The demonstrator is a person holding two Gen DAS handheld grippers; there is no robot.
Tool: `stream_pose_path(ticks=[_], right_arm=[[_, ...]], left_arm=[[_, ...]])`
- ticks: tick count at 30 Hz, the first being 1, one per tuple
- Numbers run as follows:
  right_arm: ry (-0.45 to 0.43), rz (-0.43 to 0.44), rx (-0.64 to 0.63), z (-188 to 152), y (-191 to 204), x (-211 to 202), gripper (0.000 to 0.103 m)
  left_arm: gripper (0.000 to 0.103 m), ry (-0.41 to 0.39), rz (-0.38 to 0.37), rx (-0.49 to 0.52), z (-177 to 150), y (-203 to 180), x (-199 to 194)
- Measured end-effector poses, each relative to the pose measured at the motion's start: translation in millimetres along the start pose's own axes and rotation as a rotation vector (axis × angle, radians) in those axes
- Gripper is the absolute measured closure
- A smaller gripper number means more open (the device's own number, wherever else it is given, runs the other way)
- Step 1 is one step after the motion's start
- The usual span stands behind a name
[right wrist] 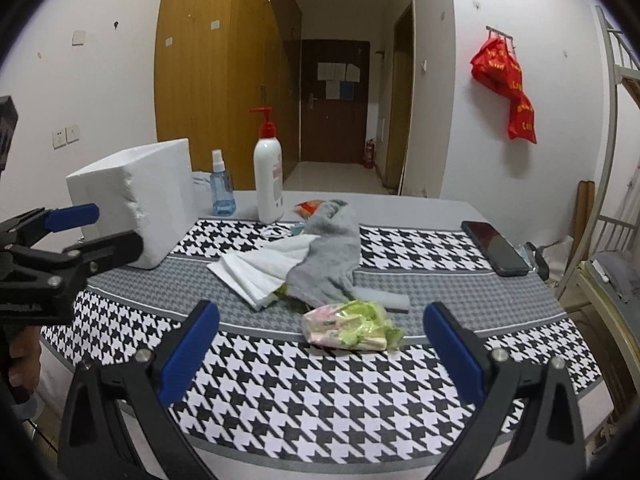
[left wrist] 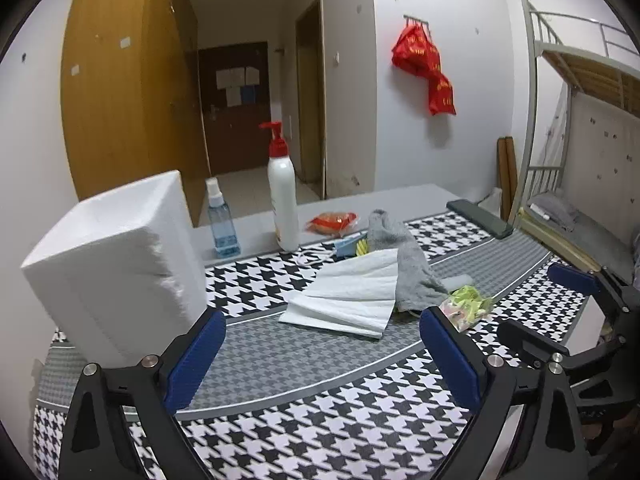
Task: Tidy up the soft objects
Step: 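Reach the left tool to the white towel while the right tool reaches the wipe pack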
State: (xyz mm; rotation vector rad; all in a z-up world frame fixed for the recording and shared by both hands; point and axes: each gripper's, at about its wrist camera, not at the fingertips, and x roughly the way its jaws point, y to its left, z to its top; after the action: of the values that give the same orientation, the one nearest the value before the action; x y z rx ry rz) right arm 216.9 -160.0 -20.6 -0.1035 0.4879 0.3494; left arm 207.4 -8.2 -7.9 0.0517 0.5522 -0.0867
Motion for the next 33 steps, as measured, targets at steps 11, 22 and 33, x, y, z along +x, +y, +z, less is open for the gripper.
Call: stream_pose_path(ticks=[11,22,33], right_arm=[[0.075,0.028,0.021,-2.2,-15.5,31.4,0.0],[0.116,0.067,-0.008,-2.2,-27.3,49.4,0.0],[0.15,0.119,0.001,-4.6,-36.5,62.5,0.0]], left_arm=[[0.008,0.127,-0.045,-0.002,5.8,-4.6,59.2],[0.022,0.295,-0.078,-0.043,5.4,-2.1,122.3],[0.044,0.396,-0.08,-0.09,2.8,0.2,154.3]])
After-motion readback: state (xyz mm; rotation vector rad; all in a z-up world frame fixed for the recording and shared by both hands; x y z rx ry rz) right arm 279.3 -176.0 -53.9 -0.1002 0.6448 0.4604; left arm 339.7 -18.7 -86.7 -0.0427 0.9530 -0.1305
